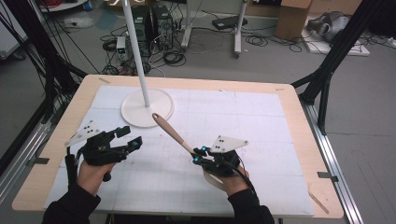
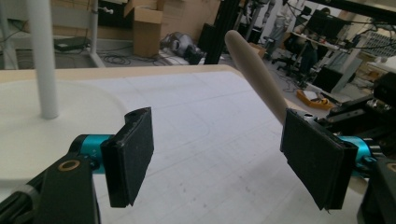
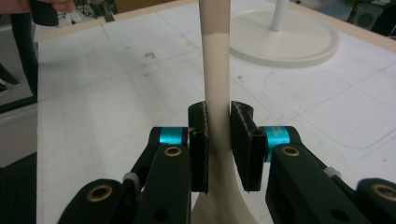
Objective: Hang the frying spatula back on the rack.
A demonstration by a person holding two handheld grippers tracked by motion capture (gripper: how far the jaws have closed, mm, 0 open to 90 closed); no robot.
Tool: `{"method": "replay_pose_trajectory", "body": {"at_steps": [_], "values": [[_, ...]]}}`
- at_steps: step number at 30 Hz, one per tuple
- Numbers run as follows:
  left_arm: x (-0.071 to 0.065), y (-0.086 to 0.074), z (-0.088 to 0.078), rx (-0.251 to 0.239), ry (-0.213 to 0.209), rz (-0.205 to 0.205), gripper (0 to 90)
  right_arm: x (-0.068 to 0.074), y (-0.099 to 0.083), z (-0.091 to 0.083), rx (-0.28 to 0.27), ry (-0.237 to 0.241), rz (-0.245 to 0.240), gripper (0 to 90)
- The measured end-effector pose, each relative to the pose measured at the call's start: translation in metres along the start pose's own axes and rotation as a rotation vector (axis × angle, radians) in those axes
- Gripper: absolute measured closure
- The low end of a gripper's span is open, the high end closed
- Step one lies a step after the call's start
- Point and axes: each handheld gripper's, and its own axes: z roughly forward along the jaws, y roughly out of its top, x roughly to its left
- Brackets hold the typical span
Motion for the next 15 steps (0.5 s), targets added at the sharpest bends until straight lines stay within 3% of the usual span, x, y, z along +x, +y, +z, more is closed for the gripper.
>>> {"method": "replay_pose_trajectory", "body": {"at_steps": [4,15], "values": [[-0.007,0.006,0.012,-0.007,-0.028,-0.011,26.2,0.003,0.002,0.0,-0.021,0.001,-0.002,77.8],[-0.02,0.01,0.039,-0.019,-0.082,-0.101,29.3,0.006,0.005,0.001,-0.055,-0.003,0.006,77.7]]}}
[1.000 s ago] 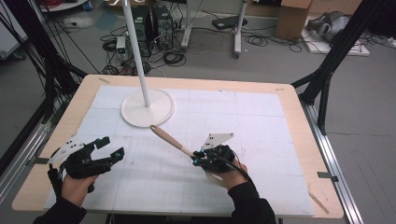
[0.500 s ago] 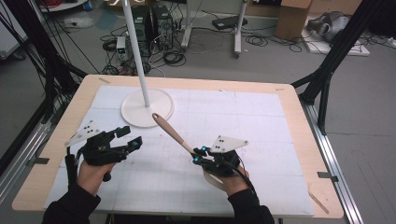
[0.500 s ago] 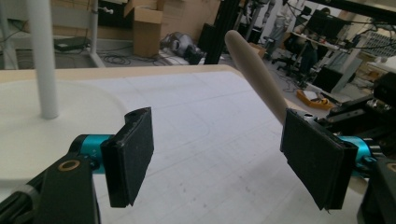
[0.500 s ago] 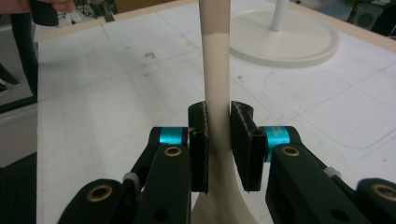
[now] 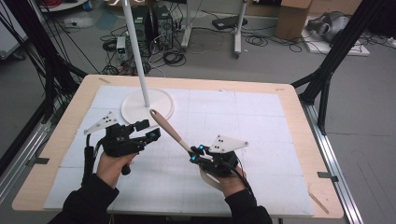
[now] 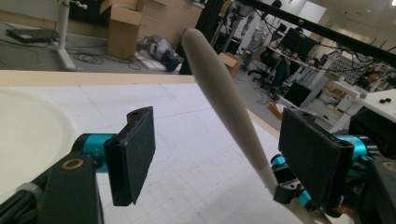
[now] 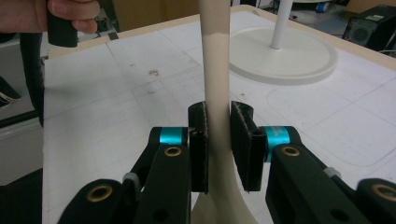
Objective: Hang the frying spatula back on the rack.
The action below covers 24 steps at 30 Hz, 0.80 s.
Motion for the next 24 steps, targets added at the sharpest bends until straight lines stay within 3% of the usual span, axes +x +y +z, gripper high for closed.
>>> {"method": "replay_pose_trajectory", "body": {"at_steps": [10,24], "values": [[-0.007,0.001,0.019,0.008,0.033,-0.074,40.9,0.003,0.001,0.004,0.011,-0.023,0.009,77.7],[-0.008,0.002,0.024,0.005,0.035,-0.117,61.0,0.007,0.003,0.006,0.004,-0.019,0.001,77.7]]}}
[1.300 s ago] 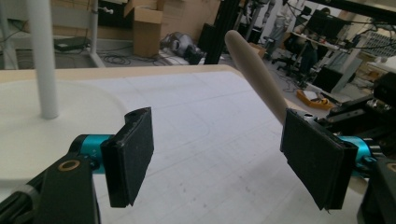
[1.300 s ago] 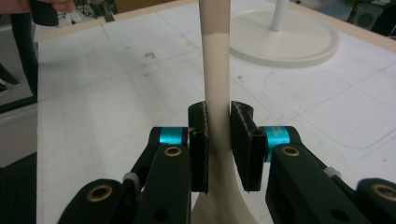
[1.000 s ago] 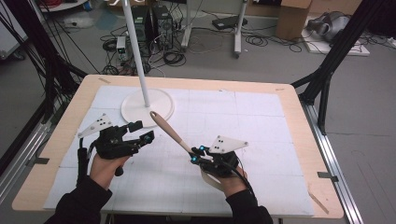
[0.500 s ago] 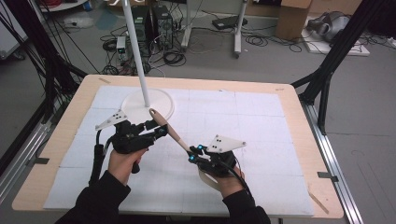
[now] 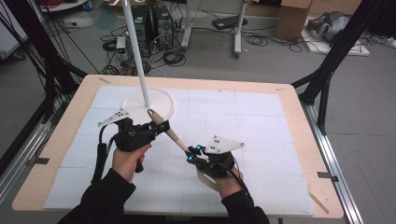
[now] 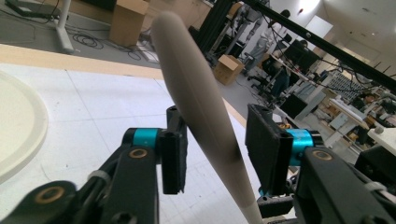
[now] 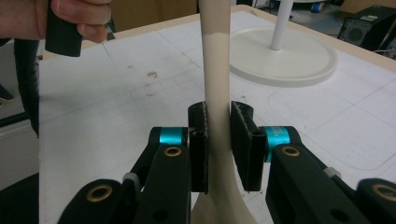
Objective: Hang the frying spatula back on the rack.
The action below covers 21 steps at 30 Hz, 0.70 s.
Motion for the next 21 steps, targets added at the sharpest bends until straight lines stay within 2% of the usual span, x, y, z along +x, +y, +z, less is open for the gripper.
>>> {"method": "replay_pose_trajectory", "body": {"at_steps": [7,12,14,20,21], "values": [[-0.004,0.0,0.003,-0.019,-0.003,-0.012,65.6,0.003,0.002,0.0,-0.01,-0.012,-0.002,77.6],[-0.006,0.001,0.003,-0.027,-0.019,-0.018,67.9,0.003,0.002,0.0,-0.009,-0.018,-0.002,77.5],[-0.008,0.002,0.004,-0.033,-0.037,-0.023,69.2,0.003,0.002,0.001,-0.008,-0.017,-0.002,77.4],[-0.022,0.008,0.008,-0.05,-0.095,0.01,73.0,0.003,0.003,0.001,-0.028,-0.02,-0.003,77.1],[-0.025,0.01,0.009,-0.053,-0.1,0.03,73.3,0.003,0.003,0.0,-0.032,-0.018,0.003,76.9]]}}
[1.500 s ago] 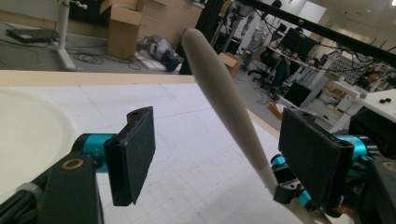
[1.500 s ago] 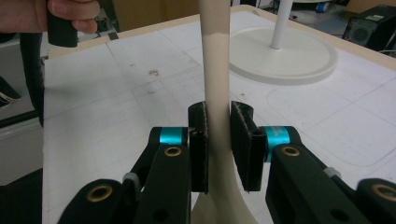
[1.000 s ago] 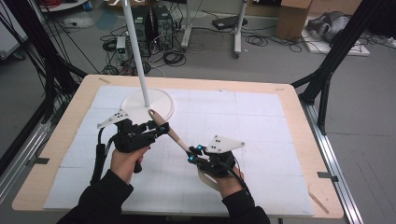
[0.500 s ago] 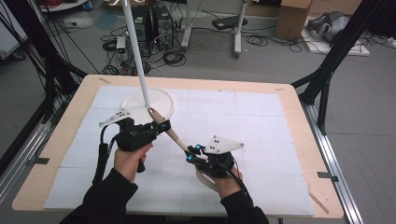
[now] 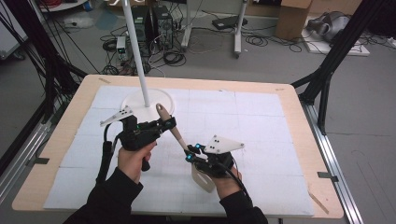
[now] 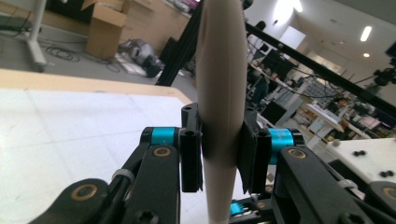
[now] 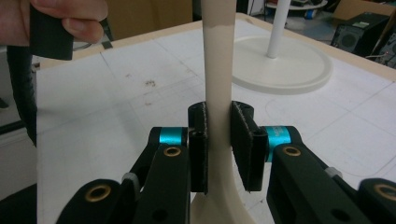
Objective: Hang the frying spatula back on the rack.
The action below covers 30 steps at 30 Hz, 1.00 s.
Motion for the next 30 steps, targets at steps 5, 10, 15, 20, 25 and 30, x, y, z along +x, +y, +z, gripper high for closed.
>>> {"method": "replay_pose_trajectory", "body": {"at_steps": [5,10,15,20,25,30], "values": [[-0.008,0.013,0.002,-0.026,-0.005,0.044,73.6,-0.001,0.004,-0.008,-0.041,-0.02,0.008,69.9],[-0.003,0.031,-0.006,-0.04,0.011,0.094,73.7,-0.01,0.007,-0.025,-0.072,-0.064,0.026,62.2],[0.007,0.046,-0.014,-0.038,0.022,0.149,73.7,-0.026,0.003,-0.047,-0.06,-0.145,0.045,51.6],[0.012,0.06,-0.018,-0.016,0.026,0.217,73.7,-0.04,-0.008,-0.07,-0.009,-0.222,0.041,41.7],[0.016,0.077,-0.02,0.017,0.017,0.276,73.7,-0.052,-0.021,-0.085,0.066,-0.268,0.049,29.0],[0.017,0.099,-0.019,0.044,0.0,0.309,73.7,-0.058,-0.03,-0.094,0.054,-0.3,0.057,23.6]]}}
